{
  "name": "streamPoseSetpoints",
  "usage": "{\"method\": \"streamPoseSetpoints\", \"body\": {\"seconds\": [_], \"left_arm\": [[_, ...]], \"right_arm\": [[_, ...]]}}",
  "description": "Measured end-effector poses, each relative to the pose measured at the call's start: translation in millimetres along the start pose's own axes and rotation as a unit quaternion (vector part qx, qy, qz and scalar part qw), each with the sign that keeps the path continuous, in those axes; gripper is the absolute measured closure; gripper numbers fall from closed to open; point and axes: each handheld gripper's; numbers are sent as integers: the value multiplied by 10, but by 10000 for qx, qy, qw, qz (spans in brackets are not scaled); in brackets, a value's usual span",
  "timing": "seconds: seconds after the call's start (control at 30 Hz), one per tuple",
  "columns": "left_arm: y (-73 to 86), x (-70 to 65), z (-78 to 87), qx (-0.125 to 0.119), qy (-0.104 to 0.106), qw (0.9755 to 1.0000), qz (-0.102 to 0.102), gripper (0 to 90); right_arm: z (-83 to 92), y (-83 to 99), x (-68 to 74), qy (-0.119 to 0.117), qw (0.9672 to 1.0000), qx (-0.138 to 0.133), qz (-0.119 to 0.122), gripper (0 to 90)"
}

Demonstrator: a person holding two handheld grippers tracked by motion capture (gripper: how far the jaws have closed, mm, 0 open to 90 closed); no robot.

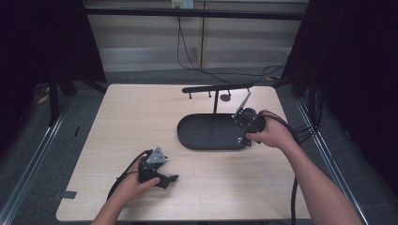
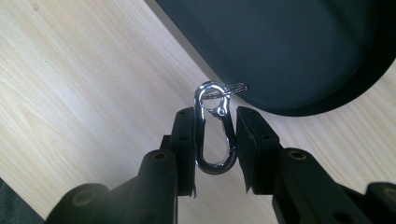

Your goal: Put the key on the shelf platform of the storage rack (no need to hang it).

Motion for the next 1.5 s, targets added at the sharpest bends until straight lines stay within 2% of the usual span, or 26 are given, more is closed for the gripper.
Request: {"method": "streamPoseSetpoints", "body": {"seconds": [0.1,0.13,0.23,0.27,0.37,0.57,1.07,1.13,1.2,1.23,1.27,1.37,1.5], "left_arm": [[2,-2,-1,-9,11,10000,14,143],[2,-1,-1,-10,12,10000,10,143],[2,-2,-1,-11,14,10000,12,142],[2,-2,-1,-11,17,10000,12,142],[2,-2,-1,-8,22,10000,13,142],[2,-2,-1,-7,24,10000,8,141],[3,-2,-1,-5,29,10000,3,141],[3,-3,-2,-5,28,10000,4,141],[3,-3,-1,-3,19,10000,3,141],[3,-3,-1,-5,28,10000,3,141],[3,-3,-1,-2,17,10000,2,140],[3,-4,-1,-5,17,10000,6,141],[3,-4,-1,-3,16,10000,3,140]], "right_arm": [[-7,-2,-22,17,10000,-27,10,692],[-4,-14,-29,-29,9999,-30,-133,692],[-14,-15,-56,-3,9999,-91,-98,692],[-14,-26,-63,-33,9998,-100,-180,692],[-22,-50,-78,63,9999,-56,-142,692],[-16,-102,-97,86,9999,-46,-126,692],[-76,-185,-196,205,9994,-198,-195,691],[-88,-199,-193,197,9993,-163,-269,691],[-100,-200,-200,230,9993,-187,-240,691],[-116,-210,-206,203,9991,-168,-328,691],[-126,-208,-217,226,9993,-168,-263,691],[-140,-218,-216,248,9990,-178,-339,691],[-160,-226,-228,342,9988,-168,-319,691]]}}
Point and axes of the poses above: each handheld gripper's, and its own axes: z roughly backward along the jaws, y roughly out of its underside, x roughly to its left, and after that the axes turned 12 degrees about z, right-handed
